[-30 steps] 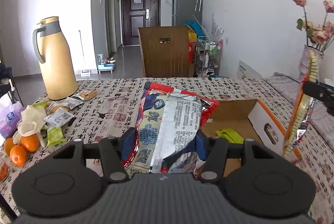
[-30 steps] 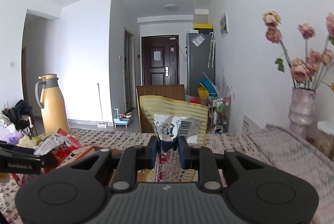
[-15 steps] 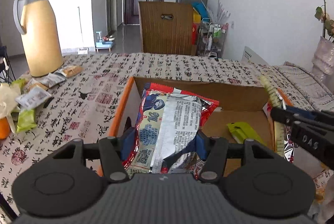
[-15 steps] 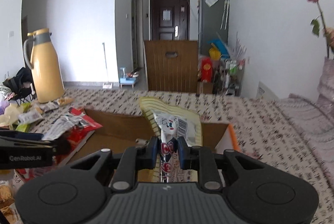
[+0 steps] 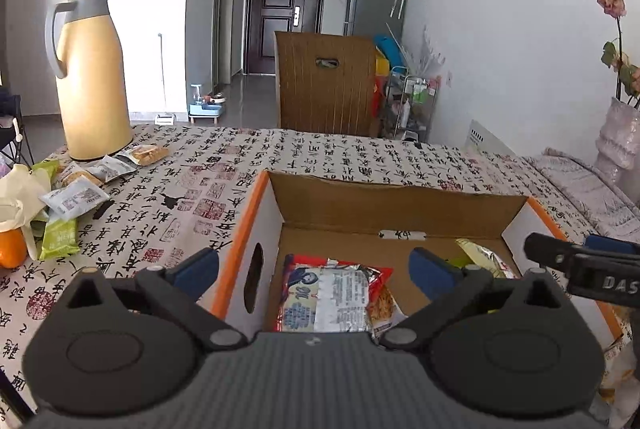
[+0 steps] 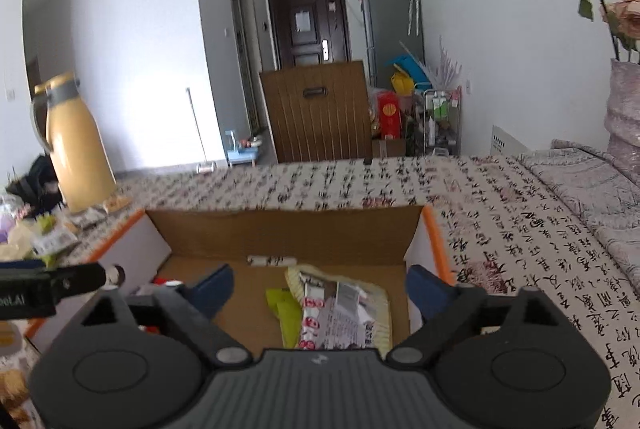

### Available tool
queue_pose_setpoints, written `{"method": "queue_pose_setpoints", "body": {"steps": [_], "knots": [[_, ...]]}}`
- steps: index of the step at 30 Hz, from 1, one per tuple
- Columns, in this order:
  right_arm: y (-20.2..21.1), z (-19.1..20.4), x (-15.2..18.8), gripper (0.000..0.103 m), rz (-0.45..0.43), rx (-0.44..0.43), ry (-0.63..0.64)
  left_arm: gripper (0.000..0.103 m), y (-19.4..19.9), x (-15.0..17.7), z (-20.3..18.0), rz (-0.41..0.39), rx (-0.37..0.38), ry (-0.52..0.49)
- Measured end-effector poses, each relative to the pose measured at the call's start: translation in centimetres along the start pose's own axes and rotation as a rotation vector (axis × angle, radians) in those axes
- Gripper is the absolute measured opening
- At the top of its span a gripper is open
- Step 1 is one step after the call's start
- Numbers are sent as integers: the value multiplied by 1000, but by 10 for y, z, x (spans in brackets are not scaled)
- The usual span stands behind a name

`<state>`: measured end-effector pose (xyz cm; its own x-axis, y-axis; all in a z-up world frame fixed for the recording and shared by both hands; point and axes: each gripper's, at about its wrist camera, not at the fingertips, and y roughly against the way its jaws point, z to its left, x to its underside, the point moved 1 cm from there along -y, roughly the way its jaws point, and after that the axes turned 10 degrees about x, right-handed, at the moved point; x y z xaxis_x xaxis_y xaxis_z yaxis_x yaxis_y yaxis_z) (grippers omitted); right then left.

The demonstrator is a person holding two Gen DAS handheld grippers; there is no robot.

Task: Organize snacks
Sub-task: 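Open both tools to drop the packets into the box, then move both open tools back from the box to the snack pile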

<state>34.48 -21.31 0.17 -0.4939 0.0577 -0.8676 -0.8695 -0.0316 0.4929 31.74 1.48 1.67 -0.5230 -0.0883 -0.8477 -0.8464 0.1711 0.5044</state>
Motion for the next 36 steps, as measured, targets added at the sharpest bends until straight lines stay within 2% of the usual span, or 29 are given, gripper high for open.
{"method": "queue_pose_setpoints", "body": {"steps": [8, 17, 26, 33, 36], "knots": [[12, -6, -11, 103, -34, 12, -14, 103, 10, -5, -2, -13, -10, 4], [54, -11, -14, 103, -81, 19, 4, 103, 46, -6, -13, -54, -2, -18], [92, -28, 20, 103, -72, 6, 2, 103, 76, 15, -15, -40, -7, -18], [117, -42, 54, 103, -77, 37, 7, 103, 97, 42, -10, -19, -38, -3], [124, -51, 68, 103, -54, 47, -3, 103, 104, 54, -7, -17, -44, 2]]}}
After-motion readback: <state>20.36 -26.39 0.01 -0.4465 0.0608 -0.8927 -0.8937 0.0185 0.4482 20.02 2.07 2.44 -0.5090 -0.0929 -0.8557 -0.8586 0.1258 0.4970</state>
